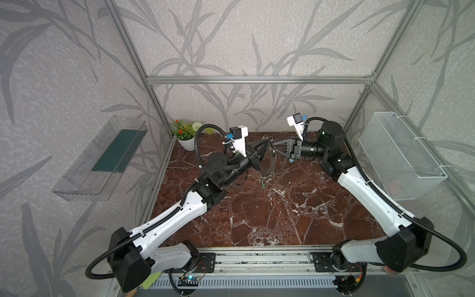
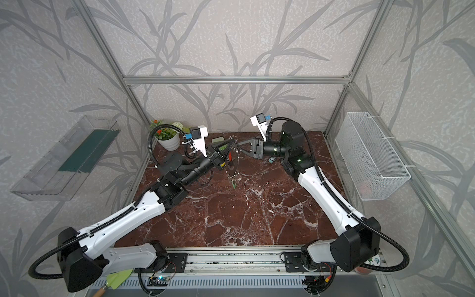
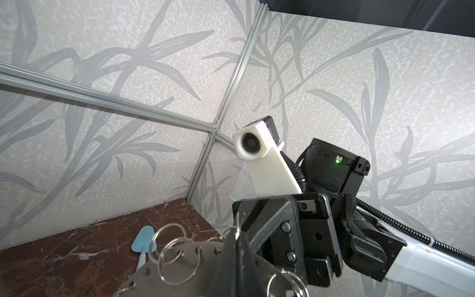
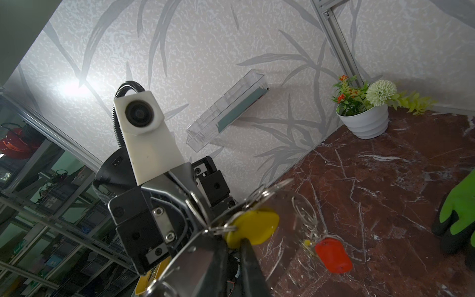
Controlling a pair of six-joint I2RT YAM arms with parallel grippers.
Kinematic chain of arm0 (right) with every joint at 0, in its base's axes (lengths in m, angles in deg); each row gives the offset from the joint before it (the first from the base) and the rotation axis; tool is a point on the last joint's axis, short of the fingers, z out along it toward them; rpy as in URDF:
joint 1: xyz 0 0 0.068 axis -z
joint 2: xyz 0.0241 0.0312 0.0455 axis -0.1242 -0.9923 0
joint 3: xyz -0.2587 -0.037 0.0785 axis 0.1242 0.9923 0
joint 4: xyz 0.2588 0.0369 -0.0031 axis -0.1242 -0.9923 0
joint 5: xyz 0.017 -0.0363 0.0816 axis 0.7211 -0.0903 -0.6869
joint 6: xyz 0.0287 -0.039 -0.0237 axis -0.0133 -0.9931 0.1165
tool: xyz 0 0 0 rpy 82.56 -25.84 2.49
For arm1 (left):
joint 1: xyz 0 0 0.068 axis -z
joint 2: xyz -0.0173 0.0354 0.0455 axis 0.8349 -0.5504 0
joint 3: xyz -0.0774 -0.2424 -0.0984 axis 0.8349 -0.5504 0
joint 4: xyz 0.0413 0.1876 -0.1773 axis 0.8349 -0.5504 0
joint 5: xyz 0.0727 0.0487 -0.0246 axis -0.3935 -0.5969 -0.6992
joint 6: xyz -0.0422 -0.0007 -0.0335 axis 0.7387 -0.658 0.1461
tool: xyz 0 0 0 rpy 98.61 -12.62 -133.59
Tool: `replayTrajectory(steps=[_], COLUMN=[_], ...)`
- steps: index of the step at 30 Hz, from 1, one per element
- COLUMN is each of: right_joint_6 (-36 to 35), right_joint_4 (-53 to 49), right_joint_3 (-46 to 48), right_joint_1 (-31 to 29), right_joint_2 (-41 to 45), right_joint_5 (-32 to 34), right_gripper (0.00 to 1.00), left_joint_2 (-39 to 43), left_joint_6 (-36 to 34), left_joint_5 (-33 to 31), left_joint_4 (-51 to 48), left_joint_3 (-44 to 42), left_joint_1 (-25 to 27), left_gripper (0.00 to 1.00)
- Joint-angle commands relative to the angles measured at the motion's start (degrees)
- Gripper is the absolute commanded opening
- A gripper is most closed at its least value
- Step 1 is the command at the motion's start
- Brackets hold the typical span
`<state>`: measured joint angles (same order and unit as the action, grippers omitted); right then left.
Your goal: Put the keys on the keyring
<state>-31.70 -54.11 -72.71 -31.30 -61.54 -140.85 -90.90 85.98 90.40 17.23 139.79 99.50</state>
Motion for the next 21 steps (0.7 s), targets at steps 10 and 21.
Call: replayTrajectory(steps=[10,21], right_joint_6=[-3.6,-10.1], right_joint_4=[-7.2,-20.6], right_joint_3=[-1.6,-3.8], right_joint_1=[2.5,9.1], right_joint_2=[2.1,9.2], right_joint_5=[2.4,13.3], right_gripper=[0.16,0.33], left_joint_2=[0.3,0.7], left_joint_6=[0.3,1.7], left_joint_5=[1.3,2.2], left_joint_4=[3.4,0.7], left_joint_3=[2.5,1.4], left_joint_1=[0.2,0.2], left_gripper=[0.00,0.00])
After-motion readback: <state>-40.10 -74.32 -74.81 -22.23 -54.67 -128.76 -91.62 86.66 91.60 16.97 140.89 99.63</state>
